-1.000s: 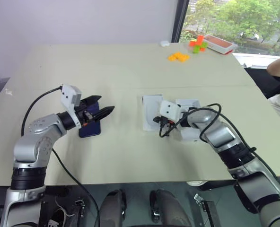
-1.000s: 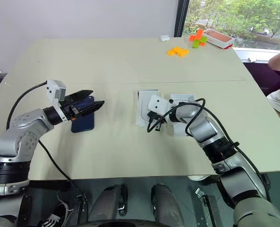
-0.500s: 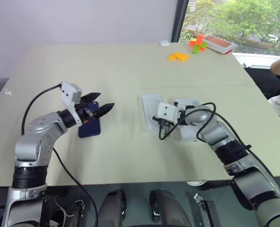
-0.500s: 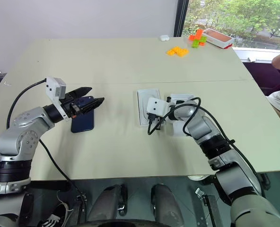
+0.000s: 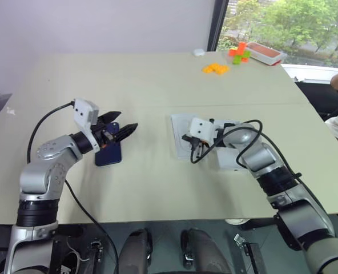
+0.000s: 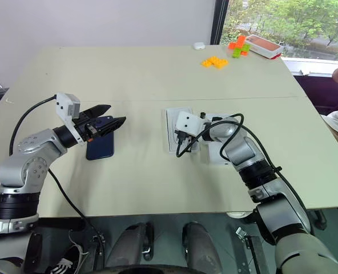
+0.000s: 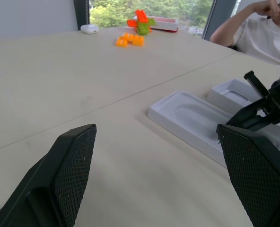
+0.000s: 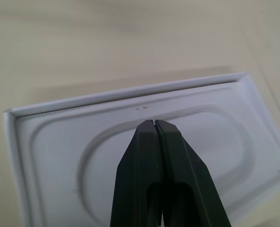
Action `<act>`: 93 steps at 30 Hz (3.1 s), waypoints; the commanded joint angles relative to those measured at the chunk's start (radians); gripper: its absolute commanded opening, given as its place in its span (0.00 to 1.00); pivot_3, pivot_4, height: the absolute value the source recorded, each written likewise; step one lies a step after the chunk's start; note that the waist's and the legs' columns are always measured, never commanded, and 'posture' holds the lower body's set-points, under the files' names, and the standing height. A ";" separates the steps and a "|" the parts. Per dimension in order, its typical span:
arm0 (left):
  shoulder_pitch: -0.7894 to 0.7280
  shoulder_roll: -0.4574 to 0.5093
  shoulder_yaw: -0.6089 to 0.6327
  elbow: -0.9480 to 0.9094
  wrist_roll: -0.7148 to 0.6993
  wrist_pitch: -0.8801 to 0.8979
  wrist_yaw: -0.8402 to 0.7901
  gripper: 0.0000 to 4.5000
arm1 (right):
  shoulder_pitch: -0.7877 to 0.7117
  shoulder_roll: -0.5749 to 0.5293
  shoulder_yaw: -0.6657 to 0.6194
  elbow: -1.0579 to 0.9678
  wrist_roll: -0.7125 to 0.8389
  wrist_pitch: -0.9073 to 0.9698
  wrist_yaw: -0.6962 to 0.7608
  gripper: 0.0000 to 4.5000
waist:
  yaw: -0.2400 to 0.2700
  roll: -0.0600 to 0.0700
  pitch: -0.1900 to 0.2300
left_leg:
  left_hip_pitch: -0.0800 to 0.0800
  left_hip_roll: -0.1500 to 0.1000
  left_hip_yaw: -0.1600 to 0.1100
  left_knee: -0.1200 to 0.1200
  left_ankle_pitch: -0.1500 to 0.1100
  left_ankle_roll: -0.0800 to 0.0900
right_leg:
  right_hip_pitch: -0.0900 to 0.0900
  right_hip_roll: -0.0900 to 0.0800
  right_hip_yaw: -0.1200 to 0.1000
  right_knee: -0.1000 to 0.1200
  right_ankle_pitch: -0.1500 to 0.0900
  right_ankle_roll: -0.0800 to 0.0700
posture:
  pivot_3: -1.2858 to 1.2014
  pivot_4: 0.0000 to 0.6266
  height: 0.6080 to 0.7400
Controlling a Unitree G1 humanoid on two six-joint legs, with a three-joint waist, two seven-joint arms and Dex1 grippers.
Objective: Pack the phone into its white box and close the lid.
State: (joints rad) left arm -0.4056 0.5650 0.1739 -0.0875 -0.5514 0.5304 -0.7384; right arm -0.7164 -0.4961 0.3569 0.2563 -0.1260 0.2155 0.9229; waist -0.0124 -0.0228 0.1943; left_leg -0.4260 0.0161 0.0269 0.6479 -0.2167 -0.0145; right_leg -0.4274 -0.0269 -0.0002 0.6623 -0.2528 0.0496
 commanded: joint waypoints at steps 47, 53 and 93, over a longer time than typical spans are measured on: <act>0.089 0.176 0.375 0.102 -0.236 0.411 0.126 0.68 | -0.184 0.307 0.023 0.112 -0.034 -0.153 -0.158 0.00 | -0.007 -0.001 0.000 | 0.000 0.000 0.000 0.000 0.000 0.000 | -0.001 -0.002 0.000 0.001 0.000 0.000 | 0.52 0.24 1.00; 0.089 0.161 0.410 0.189 -0.284 0.567 0.213 0.68 | -0.203 0.395 0.093 0.201 -0.116 -0.206 -0.239 0.00 | -0.007 -0.002 -0.001 | 0.001 0.000 -0.001 0.000 0.000 -0.001 | -0.001 -0.003 0.000 0.002 -0.001 -0.003 | 0.52 0.24 1.00; -0.226 -0.049 0.185 0.549 -0.186 0.868 0.208 0.68 | -0.242 0.544 0.186 0.486 -0.329 -0.188 -0.348 0.00 | 0.001 0.000 -0.009 | 0.001 -0.006 0.000 -0.004 -0.001 -0.005 | 0.002 -0.018 -0.007 0.001 -0.001 -0.006 | 0.52 0.24 1.00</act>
State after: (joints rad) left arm -0.6509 0.5521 0.4209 0.4423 -0.7246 1.3163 -0.5158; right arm -0.9506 0.0491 0.5402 0.7699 -0.4543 0.0342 0.5694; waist -0.0117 -0.0225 0.1854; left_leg -0.4246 0.0098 0.0274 0.6442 -0.2179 -0.0191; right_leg -0.4248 -0.0447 -0.0075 0.6637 -0.2533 0.0436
